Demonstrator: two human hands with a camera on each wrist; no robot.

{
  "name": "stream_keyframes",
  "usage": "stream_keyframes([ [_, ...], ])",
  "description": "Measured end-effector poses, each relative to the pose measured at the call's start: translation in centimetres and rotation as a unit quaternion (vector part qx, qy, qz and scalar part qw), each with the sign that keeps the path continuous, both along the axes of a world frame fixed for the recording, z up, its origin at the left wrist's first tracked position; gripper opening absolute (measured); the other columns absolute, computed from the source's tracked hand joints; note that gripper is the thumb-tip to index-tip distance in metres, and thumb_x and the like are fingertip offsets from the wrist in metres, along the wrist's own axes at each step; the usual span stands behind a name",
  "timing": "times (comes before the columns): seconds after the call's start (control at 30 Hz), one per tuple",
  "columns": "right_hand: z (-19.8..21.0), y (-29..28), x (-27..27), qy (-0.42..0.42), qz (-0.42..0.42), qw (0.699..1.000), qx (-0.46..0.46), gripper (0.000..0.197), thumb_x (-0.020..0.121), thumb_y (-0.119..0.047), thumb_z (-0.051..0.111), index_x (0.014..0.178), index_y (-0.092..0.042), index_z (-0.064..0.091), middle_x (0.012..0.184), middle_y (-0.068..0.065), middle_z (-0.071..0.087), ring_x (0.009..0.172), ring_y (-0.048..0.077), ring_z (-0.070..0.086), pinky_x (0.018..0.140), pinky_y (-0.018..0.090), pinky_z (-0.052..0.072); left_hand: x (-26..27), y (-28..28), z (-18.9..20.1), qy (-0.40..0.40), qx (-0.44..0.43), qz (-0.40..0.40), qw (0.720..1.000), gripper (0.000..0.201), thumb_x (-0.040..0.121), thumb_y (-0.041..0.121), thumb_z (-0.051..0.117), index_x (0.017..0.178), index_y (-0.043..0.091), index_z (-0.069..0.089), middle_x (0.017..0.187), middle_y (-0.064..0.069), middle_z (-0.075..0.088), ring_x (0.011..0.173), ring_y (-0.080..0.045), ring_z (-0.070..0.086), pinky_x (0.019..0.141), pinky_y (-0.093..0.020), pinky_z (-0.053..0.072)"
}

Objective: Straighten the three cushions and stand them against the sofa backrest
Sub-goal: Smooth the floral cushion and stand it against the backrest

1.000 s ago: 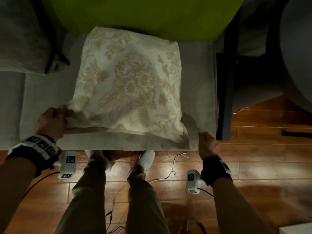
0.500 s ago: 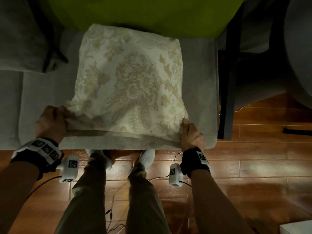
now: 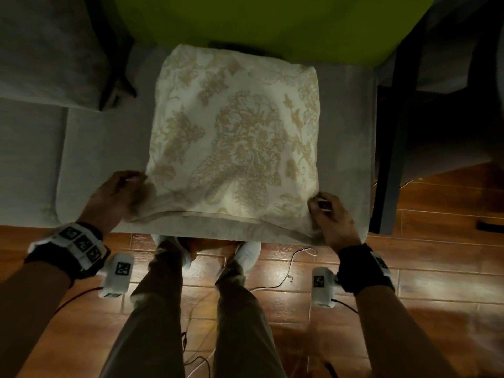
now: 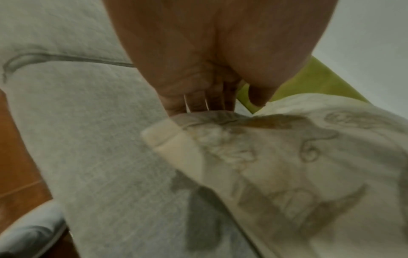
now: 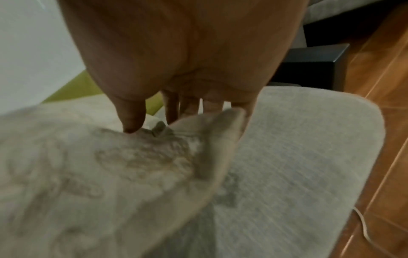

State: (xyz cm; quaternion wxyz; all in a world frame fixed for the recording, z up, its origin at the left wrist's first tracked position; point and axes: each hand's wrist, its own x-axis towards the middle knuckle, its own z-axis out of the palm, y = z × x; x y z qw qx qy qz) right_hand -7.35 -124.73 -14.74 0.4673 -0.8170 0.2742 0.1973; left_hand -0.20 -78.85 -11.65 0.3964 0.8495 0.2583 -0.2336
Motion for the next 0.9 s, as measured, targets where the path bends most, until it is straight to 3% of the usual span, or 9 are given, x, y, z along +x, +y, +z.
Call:
stream_keyframes([
  [0.07,-0.1,-0.2,1.3,0.027,-0.008,1.0,-0.003,0.034,0.094,-0.052,0.064,0.121,-0.033,0.067,0.106,-0.004,0.071,0.093,0.016,0.068,0.071,0.023,0.051,0.9,-1.0,-0.2,0.017,0.001,0.009,1.0,0.041,0.091,0.066,0.045,0.106,0.034,0.065,0.112,-0.002,0.066,0.106,-0.028,0.06,0.097,-0.044,0.046],
  [0.2,-0.4,-0.8,3.6,-0.046,-0.068,0.992,-0.093,0.03,0.099,-0.037,0.064,0.109,-0.01,0.072,0.101,0.013,0.073,0.099,0.032,0.068,0.075,0.029,0.046,2.6,-2.9,-0.2,-0.007,0.07,-0.01,0.997,0.035,0.101,0.048,0.041,0.097,0.018,0.058,0.102,-0.011,0.061,0.098,-0.03,0.057,0.082,-0.034,0.036],
  [0.37,0.6,0.3,2.7,-0.02,-0.06,0.976,-0.21,0.043,0.102,-0.06,0.036,0.113,-0.025,0.057,0.105,0.02,0.07,0.094,0.041,0.067,0.075,0.042,0.051,2.2,-1.9,-0.3,-0.043,0.103,0.043,0.993,0.039,0.097,0.054,0.042,0.101,0.019,0.059,0.101,-0.011,0.063,0.095,-0.03,0.059,0.085,-0.041,0.046],
  [0.47,2.0,0.4,0.1,0.024,-0.048,0.998,-0.038,0.065,0.105,-0.059,0.022,0.112,-0.012,0.066,0.101,0.026,0.072,0.077,0.042,0.071,0.058,0.042,0.057,0.0,-0.8,-0.5,-0.018,0.087,0.041,0.995,0.058,0.089,0.066,0.035,0.101,0.016,0.064,0.105,-0.019,0.067,0.101,-0.04,0.063,0.092,-0.053,0.049],
  [0.57,1.2,0.3,-3.8,0.052,-0.051,0.997,0.02,0.059,0.085,-0.076,0.055,0.099,-0.02,0.068,0.082,0.006,0.073,0.069,0.026,0.067,0.062,0.036,0.056,-2.9,-0.9,-0.6,0.049,0.024,-0.05,0.997,0.074,0.085,0.076,0.033,0.117,0.018,0.066,0.117,-0.018,0.067,0.105,-0.039,0.062,0.096,-0.051,0.049],
  [0.63,0.7,-0.1,-5.4,0.098,-0.041,0.992,0.067,0.054,0.075,-0.074,0.071,0.091,-0.022,0.071,0.061,-0.003,0.062,0.059,0.021,0.057,0.06,0.039,0.048,-4.2,-1.2,-0.5,0.07,-0.026,-0.036,0.997,0.053,0.088,0.067,0.048,0.108,0.022,0.066,0.11,-0.016,0.068,0.086,-0.031,0.064,0.073,-0.038,0.056],
  [0.7,0.6,-1.5,-5.8,0.074,-0.04,0.993,0.082,0.039,0.083,-0.058,0.074,0.084,-0.019,0.071,0.055,-0.001,0.053,0.055,0.019,0.05,0.06,0.038,0.042,-4.2,-0.8,-0.7,0.059,0.004,-0.011,0.998,0.031,0.095,0.051,0.055,0.098,0.021,0.062,0.103,-0.015,0.065,0.074,-0.029,0.06,0.057,-0.034,0.052],
  [0.8,0.9,-2.6,-4.9,0.081,-0.009,0.995,0.065,0.026,0.092,-0.04,0.072,0.081,-0.017,0.07,0.052,0.0,0.051,0.052,0.017,0.048,0.058,0.035,0.04,-3.5,0.6,-0.7,0.043,0.082,-0.023,0.995,0.042,0.093,0.058,0.054,0.085,0.017,0.055,0.087,-0.013,0.062,0.076,-0.034,0.061,0.067,-0.047,0.055],
  [0.9,0.5,-2.8,-4.4,0.128,0.044,0.989,0.052,0.018,0.097,-0.034,0.067,0.086,-0.021,0.071,0.056,-0.001,0.061,0.054,0.015,0.056,0.066,0.044,0.052,-3.4,0.6,-0.5,0.064,0.106,-0.07,0.99,0.042,0.092,0.059,0.055,0.084,0.018,0.057,0.086,-0.017,0.065,0.073,-0.034,0.064,0.072,-0.049,0.053],
])
